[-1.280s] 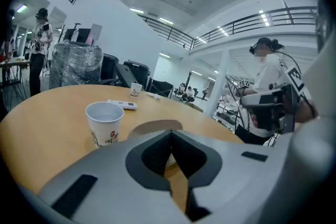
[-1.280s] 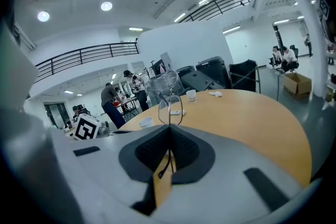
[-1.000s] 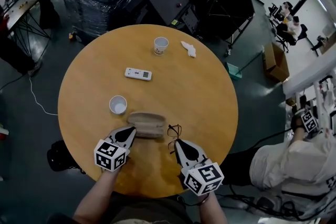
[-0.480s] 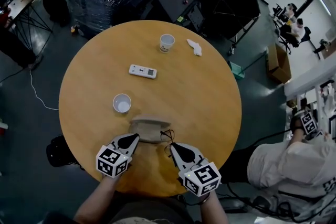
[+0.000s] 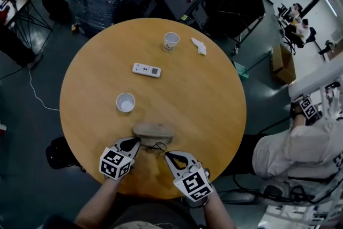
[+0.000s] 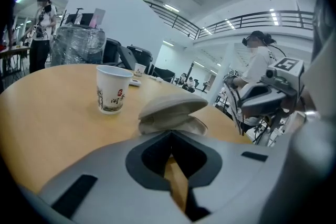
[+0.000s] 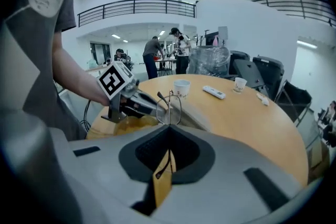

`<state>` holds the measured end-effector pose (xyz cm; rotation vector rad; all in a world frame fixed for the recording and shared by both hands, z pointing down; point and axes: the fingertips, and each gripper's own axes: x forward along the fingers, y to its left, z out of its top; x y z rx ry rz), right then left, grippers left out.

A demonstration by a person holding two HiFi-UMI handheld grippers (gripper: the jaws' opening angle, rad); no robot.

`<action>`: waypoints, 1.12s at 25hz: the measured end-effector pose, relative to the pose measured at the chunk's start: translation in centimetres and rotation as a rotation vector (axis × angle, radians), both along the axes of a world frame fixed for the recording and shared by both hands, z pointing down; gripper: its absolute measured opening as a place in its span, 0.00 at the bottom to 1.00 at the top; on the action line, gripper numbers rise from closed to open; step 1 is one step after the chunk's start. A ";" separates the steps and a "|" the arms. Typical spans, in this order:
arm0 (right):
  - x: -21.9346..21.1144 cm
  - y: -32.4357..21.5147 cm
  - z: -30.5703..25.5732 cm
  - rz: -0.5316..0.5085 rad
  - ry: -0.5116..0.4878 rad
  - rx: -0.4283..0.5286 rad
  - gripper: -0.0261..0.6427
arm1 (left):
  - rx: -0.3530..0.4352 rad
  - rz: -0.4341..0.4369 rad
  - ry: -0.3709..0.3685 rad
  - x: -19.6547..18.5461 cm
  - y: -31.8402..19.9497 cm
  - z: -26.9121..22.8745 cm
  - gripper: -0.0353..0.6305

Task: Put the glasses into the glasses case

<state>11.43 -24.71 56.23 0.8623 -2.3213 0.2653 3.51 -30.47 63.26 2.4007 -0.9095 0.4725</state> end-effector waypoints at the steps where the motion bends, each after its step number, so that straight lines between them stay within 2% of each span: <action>1: -0.1 0.0 0.5 -0.016 0.019 -0.006 0.02 | 0.002 0.004 -0.002 0.1 0.0 0.0 0.06; 8: -0.3 -1.3 4.0 -0.119 0.278 -0.035 0.02 | 0.012 0.022 -0.022 0.3 0.3 0.0 0.06; 14: -1.3 -4.1 5.1 -0.152 0.460 0.037 0.02 | 0.018 0.025 -0.039 0.3 0.3 0.1 0.06; 23: -3.1 -6.1 6.3 -0.168 0.567 0.153 0.02 | 0.028 0.028 -0.045 0.3 0.4 0.1 0.06; 28: -3.9 -6.8 7.0 -0.203 0.588 0.178 0.02 | 0.024 0.027 -0.038 0.1 0.5 0.0 0.06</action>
